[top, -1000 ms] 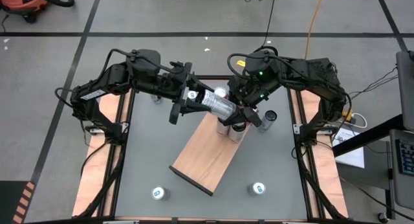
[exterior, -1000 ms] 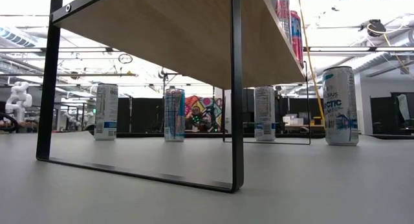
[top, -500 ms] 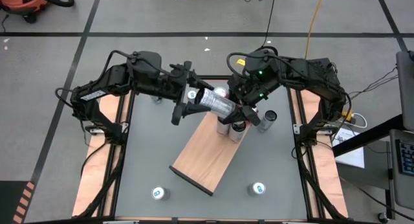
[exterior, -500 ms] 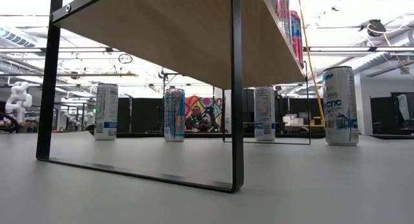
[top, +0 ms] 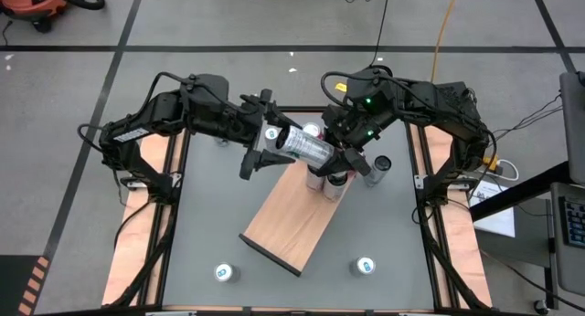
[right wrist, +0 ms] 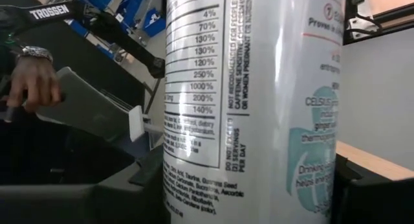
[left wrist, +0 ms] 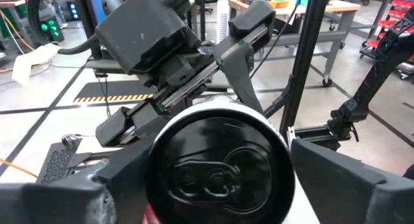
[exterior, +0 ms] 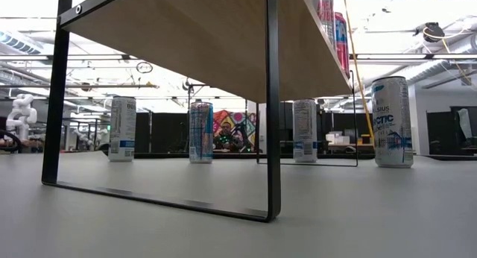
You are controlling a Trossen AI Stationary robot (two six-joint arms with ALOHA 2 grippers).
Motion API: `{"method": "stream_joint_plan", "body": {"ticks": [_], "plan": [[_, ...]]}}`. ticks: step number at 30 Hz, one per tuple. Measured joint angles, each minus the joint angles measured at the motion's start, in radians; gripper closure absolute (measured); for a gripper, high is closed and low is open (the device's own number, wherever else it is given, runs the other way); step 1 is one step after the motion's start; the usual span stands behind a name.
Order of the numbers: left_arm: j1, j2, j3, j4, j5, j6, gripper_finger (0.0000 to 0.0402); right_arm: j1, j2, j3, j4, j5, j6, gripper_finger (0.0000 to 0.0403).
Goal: Place canned beverage on shelf
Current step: Put the white pink soda can on the shelf aligned with the other white pink soda cans
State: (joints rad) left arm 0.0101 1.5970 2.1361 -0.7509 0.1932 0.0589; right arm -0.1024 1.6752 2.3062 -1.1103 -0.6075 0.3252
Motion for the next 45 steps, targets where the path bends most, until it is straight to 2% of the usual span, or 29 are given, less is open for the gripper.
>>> {"method": "stream_joint_plan", "body": {"ticks": [9, 13, 20, 26, 39, 45], "plan": [[0.000, 0.000, 0.000, 0.000, 0.005, 0.003, 0.0150, 0.002, 0.000, 0.000, -0.001, -0.001, 0.000, 0.0176], [0.001, 0.000, 0.000, -0.002, 0.009, 0.000, 0.0155, 0.002, -0.001, 0.000, 0.002, 0.012, 0.038, 0.0164], [0.000, 0.001, -0.002, -0.017, 0.018, -0.035, 0.0147, 0.001, -0.004, 0.000, 0.003, 0.045, 0.076, 0.0108], [0.002, 0.000, -0.002, -0.029, 0.004, -0.072, 0.0147, 0.002, -0.022, 0.000, -0.001, 0.173, 0.032, 0.0086], [-0.001, 0.000, -0.001, -0.026, -0.097, -0.319, 0.0146, 0.051, -0.111, 0.000, 0.010, 0.489, -0.097, 0.0085], [0.000, 0.000, -0.001, -0.037, -0.162, -0.515, 0.0146, 0.151, -0.123, 0.000, -0.003, 0.776, -0.185, 0.0085]]}}
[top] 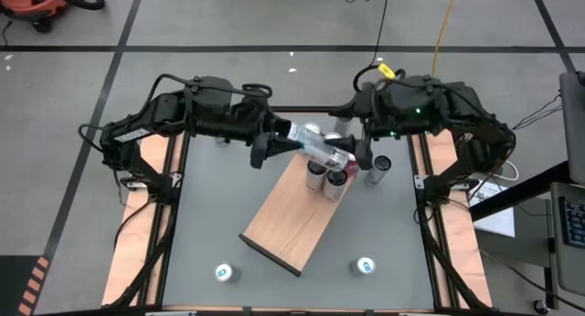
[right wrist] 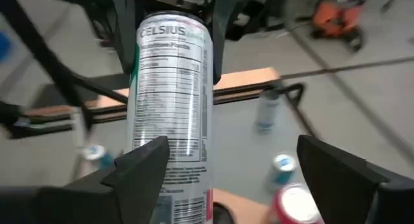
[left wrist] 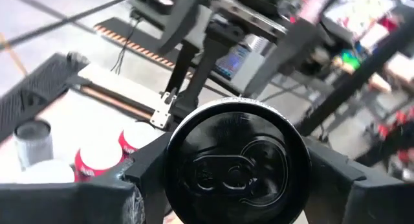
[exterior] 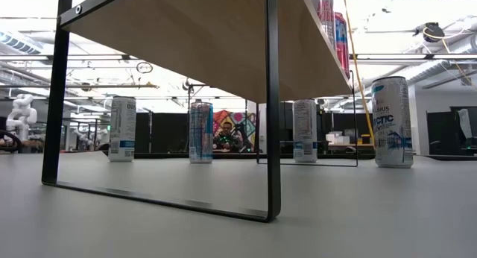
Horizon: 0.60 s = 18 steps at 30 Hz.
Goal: Place canned beverage on shelf
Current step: Put the white pink soda can on the shelf aligned with the other white pink soda cans
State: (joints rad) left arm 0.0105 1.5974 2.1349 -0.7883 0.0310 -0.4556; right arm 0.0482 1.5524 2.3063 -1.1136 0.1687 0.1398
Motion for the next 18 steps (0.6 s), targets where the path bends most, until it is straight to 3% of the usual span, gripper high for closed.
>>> {"method": "stream_joint_plan", "body": {"ticks": [6, 18], "plan": [[0.000, 0.000, 0.000, -0.003, -0.046, -0.164, 0.0146, 0.080, 0.018, 0.001, 0.007, 0.203, -0.027, 0.0085], [0.011, 0.000, 0.002, -0.038, -0.119, -0.253, 0.0146, 0.125, 0.034, 0.000, 0.070, 0.222, -0.004, 0.0083]]}}
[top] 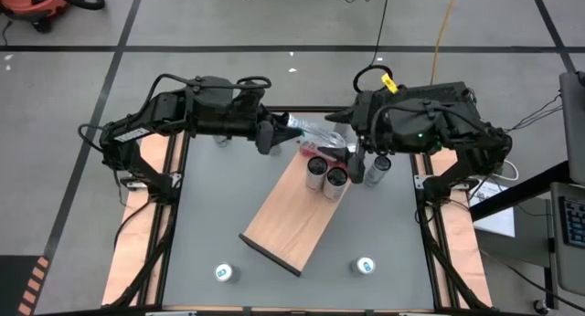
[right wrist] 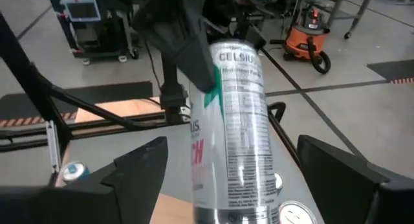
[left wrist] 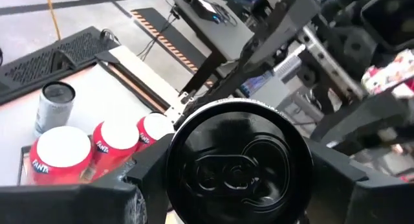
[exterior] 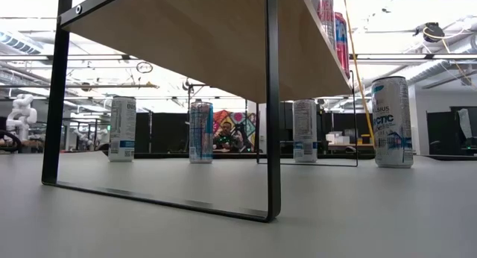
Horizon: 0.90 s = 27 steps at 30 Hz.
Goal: Place canned beverage on shelf
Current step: Put the white pink soda can on the shelf aligned with the other white pink soda cans
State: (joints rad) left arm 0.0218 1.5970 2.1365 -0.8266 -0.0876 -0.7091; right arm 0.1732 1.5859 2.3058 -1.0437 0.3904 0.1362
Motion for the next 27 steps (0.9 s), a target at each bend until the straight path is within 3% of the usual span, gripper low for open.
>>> {"method": "stream_joint_plan", "body": {"ticks": [3, 9, 13, 19, 27], "plan": [[0.015, 0.000, 0.000, -0.002, -0.014, -0.076, 0.0146, 0.000, 0.021, 0.000, -0.002, 0.017, -0.026, 0.0068], [0.046, 0.000, 0.000, -0.005, -0.035, -0.209, 0.0146, 0.012, 0.062, 0.000, -0.055, 0.165, -0.139, 0.0024], [0.052, 0.000, 0.000, -0.002, -0.031, -0.256, 0.0146, 0.011, 0.100, 0.000, -0.098, 0.306, -0.207, 0.0021], [0.052, -0.001, 0.000, -0.003, -0.027, -0.281, 0.0146, 0.011, 0.139, 0.000, -0.109, 0.349, -0.332, 0.0054], [0.052, -0.001, 0.000, -0.021, -0.026, -0.305, 0.0146, 0.012, 0.157, 0.000, -0.108, 0.399, -0.341, 0.0131]]}}
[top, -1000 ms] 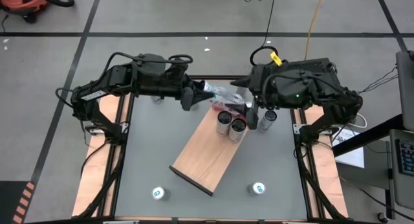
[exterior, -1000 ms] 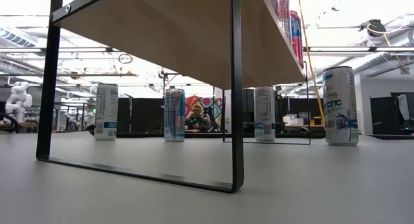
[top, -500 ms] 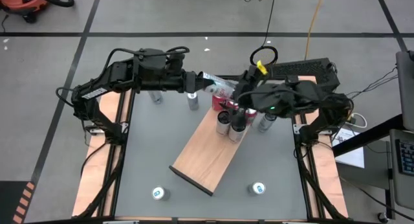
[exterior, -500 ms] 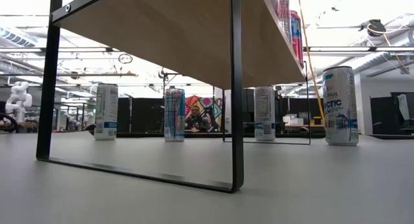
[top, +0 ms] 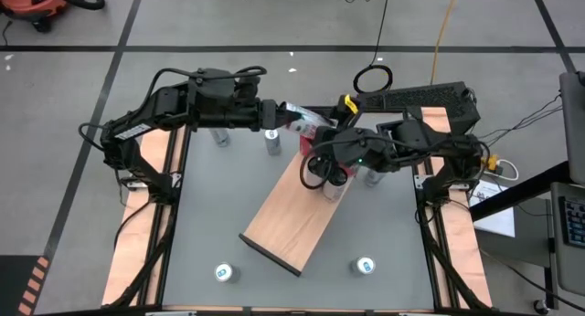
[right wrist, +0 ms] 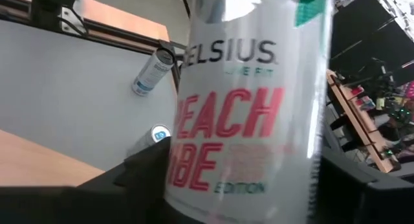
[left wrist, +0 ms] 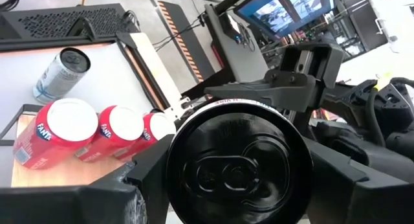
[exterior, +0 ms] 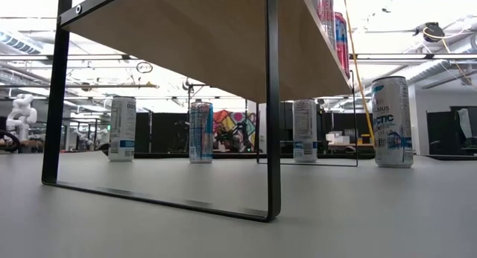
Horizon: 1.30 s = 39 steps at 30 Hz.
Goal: Place canned beverage on shelf
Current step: Put the white pink soda can on the shelf aligned with the other white pink soda cans
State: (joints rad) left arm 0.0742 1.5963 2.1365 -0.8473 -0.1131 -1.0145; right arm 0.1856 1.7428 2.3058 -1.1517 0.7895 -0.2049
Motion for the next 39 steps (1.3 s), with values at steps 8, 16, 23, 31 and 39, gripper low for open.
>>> {"method": "stream_joint_plan", "body": {"ticks": [8, 16, 23, 31, 39], "plan": [[0.000, 0.000, 0.000, -0.008, 0.000, -0.007, 0.0146, -0.001, 0.000, 0.000, -0.003, 0.000, 0.003, 0.0184], [0.001, -0.004, 0.000, 0.038, 0.004, 0.142, 0.0088, 0.000, -0.010, 0.000, 0.004, -0.008, 0.044, 0.0179], [0.019, -0.028, 0.002, 0.178, -0.002, 0.319, 0.0028, 0.002, -0.037, 0.000, 0.012, -0.091, 0.121, 0.0181], [0.027, -0.051, 0.001, 0.325, -0.004, 0.698, 0.0023, 0.002, -0.066, 0.000, 0.015, -0.232, 0.269, 0.0178], [0.022, -0.060, 0.001, 0.318, -0.016, 0.926, 0.0023, 0.002, -0.091, 0.000, 0.024, -0.312, 0.423, 0.0176]]}}
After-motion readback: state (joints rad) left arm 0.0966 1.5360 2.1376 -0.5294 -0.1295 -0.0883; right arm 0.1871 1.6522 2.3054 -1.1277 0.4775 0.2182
